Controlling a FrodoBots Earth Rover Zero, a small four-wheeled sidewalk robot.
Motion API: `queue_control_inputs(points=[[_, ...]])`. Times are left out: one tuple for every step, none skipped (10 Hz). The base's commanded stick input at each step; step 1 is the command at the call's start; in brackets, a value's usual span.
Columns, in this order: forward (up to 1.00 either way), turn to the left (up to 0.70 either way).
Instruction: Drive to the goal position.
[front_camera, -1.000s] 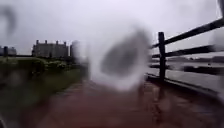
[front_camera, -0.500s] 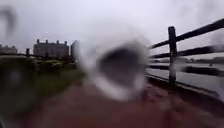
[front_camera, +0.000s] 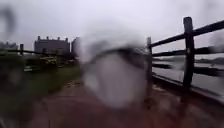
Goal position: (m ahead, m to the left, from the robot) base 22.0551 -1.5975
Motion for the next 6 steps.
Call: queue_control_inputs(points=[[1.0, 0.0], [1.0, 0.0], [1.0, 0.0], [1.0, 0.0], [1.0, 0.06], [1.0, 0.16]])
